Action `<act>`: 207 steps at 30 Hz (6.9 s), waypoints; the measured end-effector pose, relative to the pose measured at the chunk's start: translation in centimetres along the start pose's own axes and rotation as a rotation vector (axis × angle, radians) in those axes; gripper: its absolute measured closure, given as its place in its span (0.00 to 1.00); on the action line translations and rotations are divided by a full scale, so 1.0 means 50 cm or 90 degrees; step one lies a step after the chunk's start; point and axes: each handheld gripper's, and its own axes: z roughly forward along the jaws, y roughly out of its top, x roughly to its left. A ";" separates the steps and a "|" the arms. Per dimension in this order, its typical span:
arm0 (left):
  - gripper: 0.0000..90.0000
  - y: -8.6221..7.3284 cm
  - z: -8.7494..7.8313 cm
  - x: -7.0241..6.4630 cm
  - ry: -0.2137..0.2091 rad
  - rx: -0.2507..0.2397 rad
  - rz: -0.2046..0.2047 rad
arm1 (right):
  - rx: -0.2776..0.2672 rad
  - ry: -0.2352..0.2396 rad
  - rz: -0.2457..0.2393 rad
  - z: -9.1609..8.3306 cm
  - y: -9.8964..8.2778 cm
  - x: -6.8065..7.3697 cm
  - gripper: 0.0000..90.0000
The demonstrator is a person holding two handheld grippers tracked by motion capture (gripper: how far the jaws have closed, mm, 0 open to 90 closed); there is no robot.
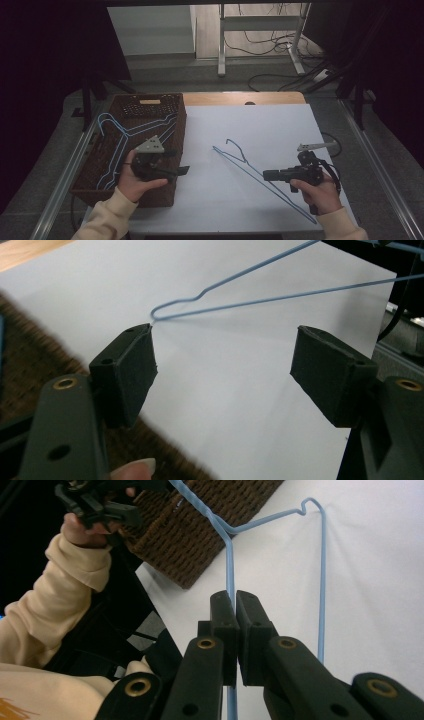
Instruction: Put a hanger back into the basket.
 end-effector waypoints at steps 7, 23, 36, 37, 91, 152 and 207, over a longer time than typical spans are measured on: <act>0.30 0.036 0.052 -0.017 -0.026 0.019 0.028 | -0.005 0.017 -0.003 -0.006 0.000 0.004 0.97; 0.31 0.084 0.121 -0.042 -0.081 0.021 0.050 | -0.010 0.065 -0.008 -0.015 -0.002 0.019 0.97; 0.38 0.097 0.187 -0.058 -0.104 0.044 0.084 | 0.002 0.086 -0.019 -0.012 -0.003 0.031 0.97; 0.40 0.096 0.191 -0.060 -0.104 0.044 0.084 | 0.002 0.088 -0.020 -0.011 -0.003 0.032 0.97; 0.96 0.071 0.043 -0.058 -0.123 0.058 0.131 | -0.162 -0.096 -0.039 -0.077 0.019 -0.053 0.34; 0.96 -0.107 -0.263 0.263 0.152 -0.103 -0.169 | -0.066 -0.128 -0.046 -0.030 0.007 -0.063 0.24; 0.34 -0.122 -0.179 0.228 0.087 -0.032 -0.155 | -0.050 -0.129 -0.043 -0.024 0.002 -0.067 0.23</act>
